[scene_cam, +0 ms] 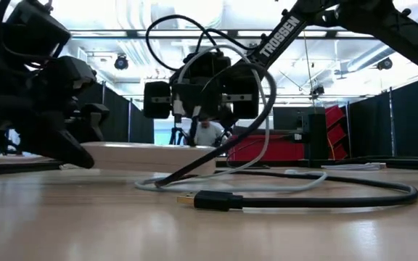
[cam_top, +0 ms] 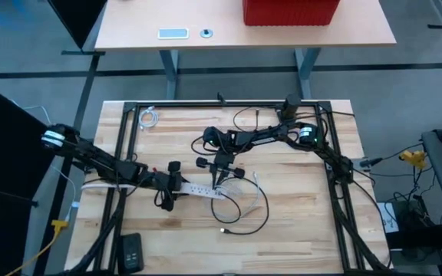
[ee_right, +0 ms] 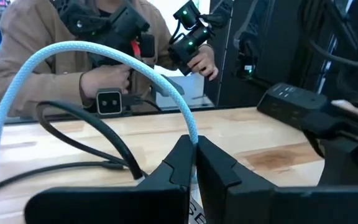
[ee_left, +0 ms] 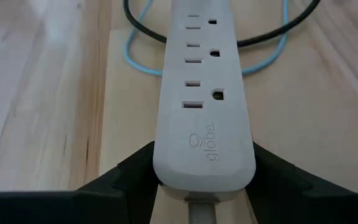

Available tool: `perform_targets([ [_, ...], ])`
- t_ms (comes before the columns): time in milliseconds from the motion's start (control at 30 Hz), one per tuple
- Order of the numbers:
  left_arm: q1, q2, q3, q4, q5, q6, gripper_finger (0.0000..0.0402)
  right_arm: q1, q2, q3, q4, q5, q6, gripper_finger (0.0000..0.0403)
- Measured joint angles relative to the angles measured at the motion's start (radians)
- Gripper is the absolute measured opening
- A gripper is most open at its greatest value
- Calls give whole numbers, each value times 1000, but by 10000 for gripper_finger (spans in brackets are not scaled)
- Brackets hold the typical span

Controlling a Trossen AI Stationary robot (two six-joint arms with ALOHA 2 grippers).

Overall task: Insert USB
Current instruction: Insert the blue charger cable into the white outlet extension

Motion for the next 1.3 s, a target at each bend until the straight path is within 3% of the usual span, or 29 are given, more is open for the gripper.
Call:
perform_targets([
  [400,0,181,4,164,14,-29,193,12,2,-24,-136,12,-176,0],
  [1300,1,169,2,182,14,-15,193,30,38,-43,-72,43,-103,0],
])
